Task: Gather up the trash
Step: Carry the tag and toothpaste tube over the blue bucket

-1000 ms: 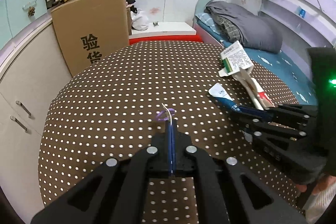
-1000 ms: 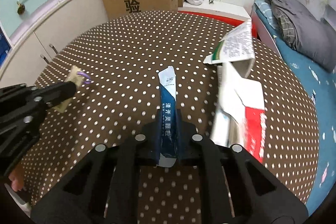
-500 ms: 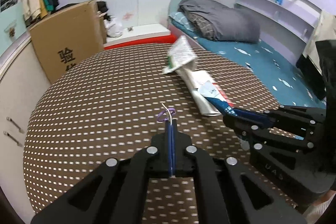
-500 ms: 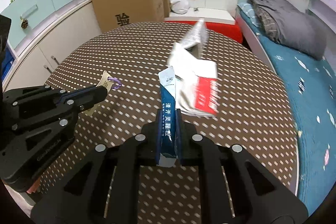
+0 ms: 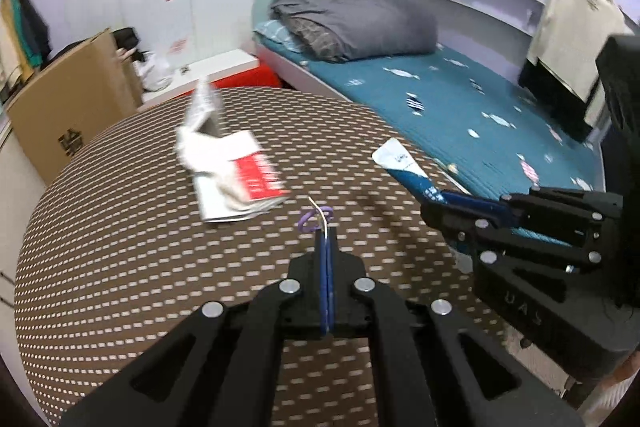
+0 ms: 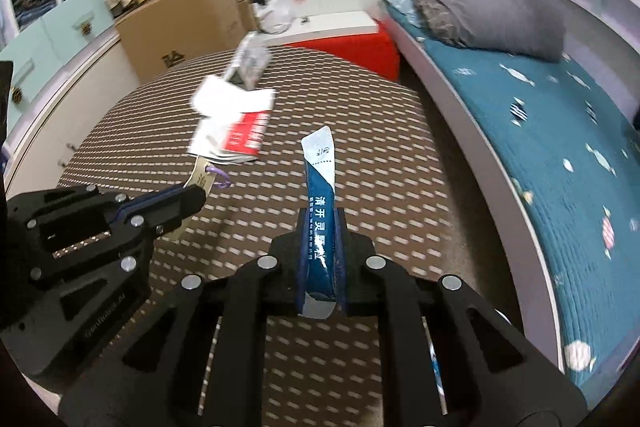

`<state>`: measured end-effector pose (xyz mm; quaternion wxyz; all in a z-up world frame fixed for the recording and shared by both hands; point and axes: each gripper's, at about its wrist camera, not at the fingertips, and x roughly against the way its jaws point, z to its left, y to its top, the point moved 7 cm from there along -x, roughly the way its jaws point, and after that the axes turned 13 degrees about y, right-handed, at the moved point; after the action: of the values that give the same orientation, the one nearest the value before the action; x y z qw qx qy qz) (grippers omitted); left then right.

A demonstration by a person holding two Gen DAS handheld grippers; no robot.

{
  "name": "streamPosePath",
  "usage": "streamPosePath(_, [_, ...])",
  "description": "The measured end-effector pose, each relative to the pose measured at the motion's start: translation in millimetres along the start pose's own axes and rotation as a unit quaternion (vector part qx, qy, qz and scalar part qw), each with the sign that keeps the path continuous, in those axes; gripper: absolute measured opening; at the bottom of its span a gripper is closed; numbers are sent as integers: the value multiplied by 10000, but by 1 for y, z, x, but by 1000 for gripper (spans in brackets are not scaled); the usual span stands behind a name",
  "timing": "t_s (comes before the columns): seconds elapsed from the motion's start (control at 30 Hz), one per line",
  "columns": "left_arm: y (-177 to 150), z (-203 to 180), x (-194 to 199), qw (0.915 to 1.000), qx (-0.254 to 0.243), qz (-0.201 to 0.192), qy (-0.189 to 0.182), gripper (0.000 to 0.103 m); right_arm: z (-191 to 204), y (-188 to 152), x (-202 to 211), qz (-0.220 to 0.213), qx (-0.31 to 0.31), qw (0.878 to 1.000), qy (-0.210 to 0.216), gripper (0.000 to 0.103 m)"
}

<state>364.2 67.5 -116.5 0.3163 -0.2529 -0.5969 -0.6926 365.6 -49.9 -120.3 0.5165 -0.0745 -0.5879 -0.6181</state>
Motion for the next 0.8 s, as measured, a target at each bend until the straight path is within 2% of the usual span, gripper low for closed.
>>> streamPosePath(0.33, [8,-98,6,9972,-627,-71,-391,1,-94,-32,49,-245,-794,9953,-494,12])
streamPosePath(0.57, [10,-161,9,9925,-1003,-90,-695,1,-161,-71,79,-276,-1463,9845,-928,12])
streamPosePath(0.8, [0,-220,8,9854,-1380,-9,-993,1,-208,-109,105,-314,-1978,9714,-1278,12])
